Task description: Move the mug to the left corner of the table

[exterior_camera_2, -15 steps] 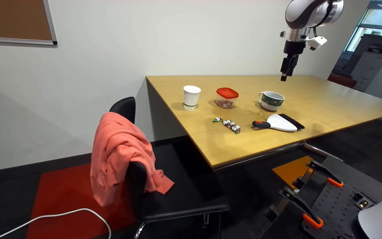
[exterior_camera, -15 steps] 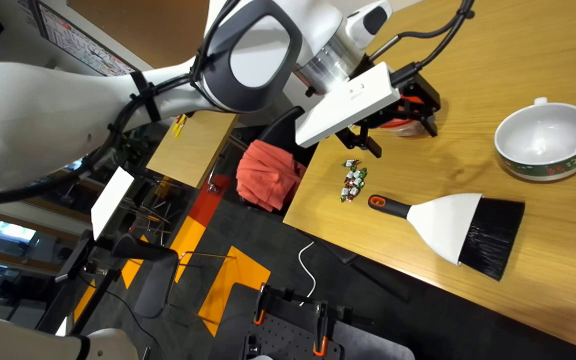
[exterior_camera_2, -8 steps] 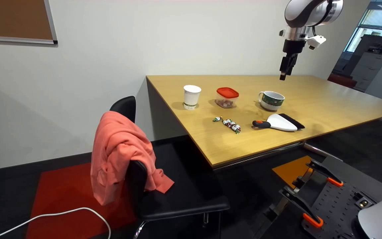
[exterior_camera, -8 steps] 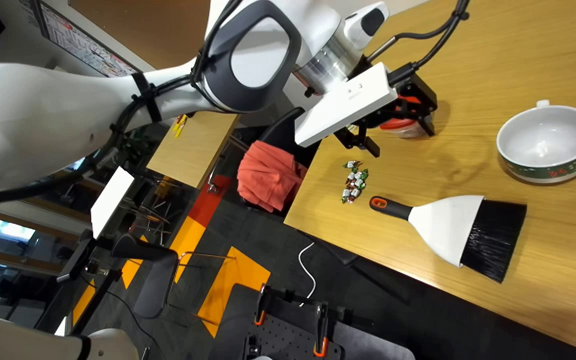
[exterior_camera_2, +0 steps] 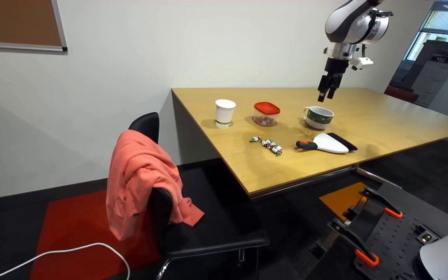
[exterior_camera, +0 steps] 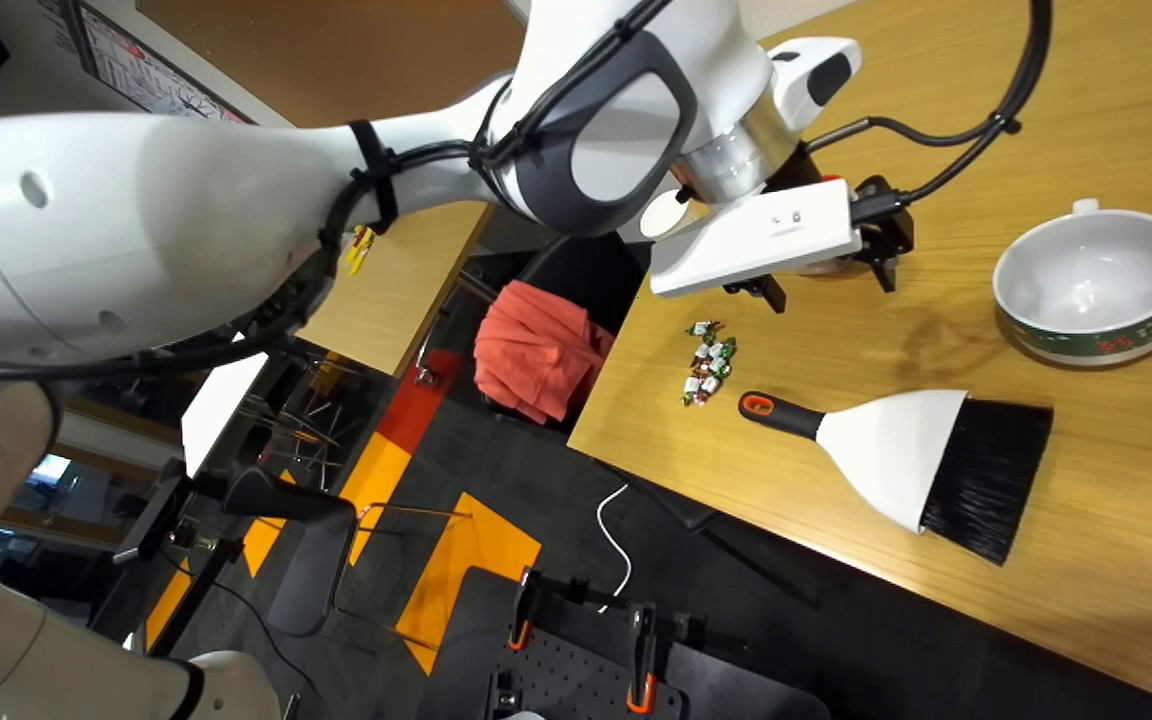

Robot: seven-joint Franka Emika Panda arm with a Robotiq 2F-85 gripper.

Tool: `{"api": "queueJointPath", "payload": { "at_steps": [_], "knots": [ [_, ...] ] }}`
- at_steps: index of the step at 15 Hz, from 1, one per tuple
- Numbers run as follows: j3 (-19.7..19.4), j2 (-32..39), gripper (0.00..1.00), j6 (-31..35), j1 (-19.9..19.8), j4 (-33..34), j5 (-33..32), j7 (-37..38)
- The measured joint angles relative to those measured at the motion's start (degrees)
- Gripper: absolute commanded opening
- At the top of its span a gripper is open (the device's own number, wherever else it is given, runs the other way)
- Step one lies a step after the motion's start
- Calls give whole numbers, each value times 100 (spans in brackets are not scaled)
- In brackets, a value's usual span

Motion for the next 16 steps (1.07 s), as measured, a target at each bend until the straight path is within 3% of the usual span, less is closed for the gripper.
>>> {"api": "queueJointPath", "payload": {
  "at_steps": [5,16],
  "knots": [
    [346,853,100,494,-448,671,573,-178],
    [510,1745,100,717,-774,1705,613,-61]
  ]
}}
